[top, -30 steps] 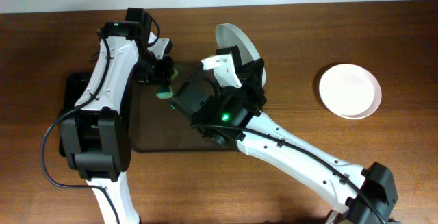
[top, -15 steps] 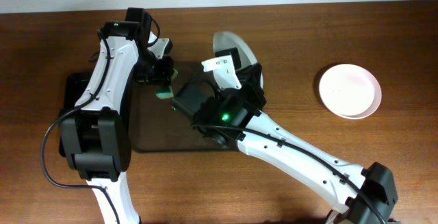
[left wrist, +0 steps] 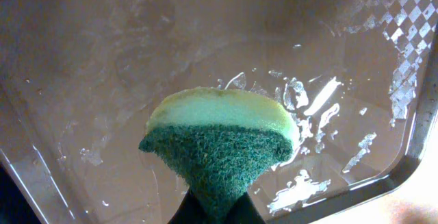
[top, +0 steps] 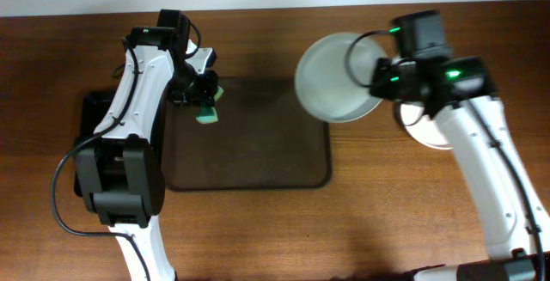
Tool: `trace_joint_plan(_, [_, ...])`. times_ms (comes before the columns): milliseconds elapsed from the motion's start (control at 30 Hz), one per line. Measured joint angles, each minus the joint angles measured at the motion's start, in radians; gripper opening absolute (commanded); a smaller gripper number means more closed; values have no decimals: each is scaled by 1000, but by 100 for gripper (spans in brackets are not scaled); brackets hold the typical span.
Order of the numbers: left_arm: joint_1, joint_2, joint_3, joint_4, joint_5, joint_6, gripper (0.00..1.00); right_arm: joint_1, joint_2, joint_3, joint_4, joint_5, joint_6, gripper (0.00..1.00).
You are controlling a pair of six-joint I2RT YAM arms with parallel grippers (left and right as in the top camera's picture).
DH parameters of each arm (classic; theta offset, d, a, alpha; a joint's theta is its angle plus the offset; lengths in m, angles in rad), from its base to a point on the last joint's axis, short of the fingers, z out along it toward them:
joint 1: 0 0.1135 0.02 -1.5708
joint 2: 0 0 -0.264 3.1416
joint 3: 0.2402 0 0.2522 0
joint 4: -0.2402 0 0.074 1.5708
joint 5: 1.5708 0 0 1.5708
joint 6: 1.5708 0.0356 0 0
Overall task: Clean dirty plates on tray and stack at the side
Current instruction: 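Carry the plate right and stack it on the plate pile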
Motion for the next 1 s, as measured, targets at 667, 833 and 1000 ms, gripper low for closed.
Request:
trace_joint_plan(667, [-1, 0, 0, 29, 1, 0, 0, -750, 103, -461, 473, -211, -49, 4])
trace_joint_plan(833, [-1, 0, 0, 31, 0, 0, 1, -748, 191, -461, 508, -211, -48, 4])
trace_joint_plan(1000, [-1, 0, 0, 34, 0, 0, 0, -713, 237, -461, 513, -213, -53, 40])
